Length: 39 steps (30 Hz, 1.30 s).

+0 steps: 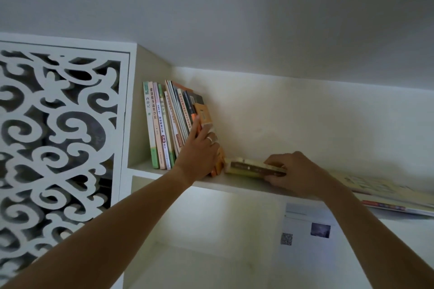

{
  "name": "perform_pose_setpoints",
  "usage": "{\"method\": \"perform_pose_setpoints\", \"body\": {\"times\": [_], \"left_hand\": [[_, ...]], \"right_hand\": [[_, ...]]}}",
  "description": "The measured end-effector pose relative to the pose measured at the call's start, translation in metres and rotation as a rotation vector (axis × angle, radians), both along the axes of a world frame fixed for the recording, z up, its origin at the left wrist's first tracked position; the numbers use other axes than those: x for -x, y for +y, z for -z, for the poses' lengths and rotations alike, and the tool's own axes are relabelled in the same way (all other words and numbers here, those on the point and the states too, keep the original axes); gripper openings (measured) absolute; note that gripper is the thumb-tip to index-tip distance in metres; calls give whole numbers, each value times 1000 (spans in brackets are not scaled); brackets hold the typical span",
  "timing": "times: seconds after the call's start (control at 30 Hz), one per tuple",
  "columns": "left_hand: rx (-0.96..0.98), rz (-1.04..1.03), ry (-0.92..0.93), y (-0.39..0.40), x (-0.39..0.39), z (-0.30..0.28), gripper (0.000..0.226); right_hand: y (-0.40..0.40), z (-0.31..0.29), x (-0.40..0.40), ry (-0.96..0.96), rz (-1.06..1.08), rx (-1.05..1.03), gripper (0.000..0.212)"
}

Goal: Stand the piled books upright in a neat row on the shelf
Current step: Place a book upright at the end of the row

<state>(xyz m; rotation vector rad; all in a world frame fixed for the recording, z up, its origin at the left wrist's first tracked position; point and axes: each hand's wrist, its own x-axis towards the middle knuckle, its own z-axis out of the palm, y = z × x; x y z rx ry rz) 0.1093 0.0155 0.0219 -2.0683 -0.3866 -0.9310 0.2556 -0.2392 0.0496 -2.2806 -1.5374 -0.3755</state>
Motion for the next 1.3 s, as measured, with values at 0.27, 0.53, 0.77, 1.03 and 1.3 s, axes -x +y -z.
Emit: {"method": "perform_pose_setpoints", "body": {"times": [0.27,0.53,0.77,1.03,1.3], "left_hand": [[62,186,-105,9,1,12,54],[223,545,-311,-5,-6,23,63],[218,416,-541,8,-9,21,66],[148,378,-453,28,7,22,63],[90,353,-290,34,4,19,62]], "right_hand": [[36,22,-7,-302,137,-16,39],[91,19,17,-10,196,-834,27],[186,10,78,335,-106,-851,52],[202,16,65,155,-181,-879,42],[202,35,63,-31,193,-780,50]]}}
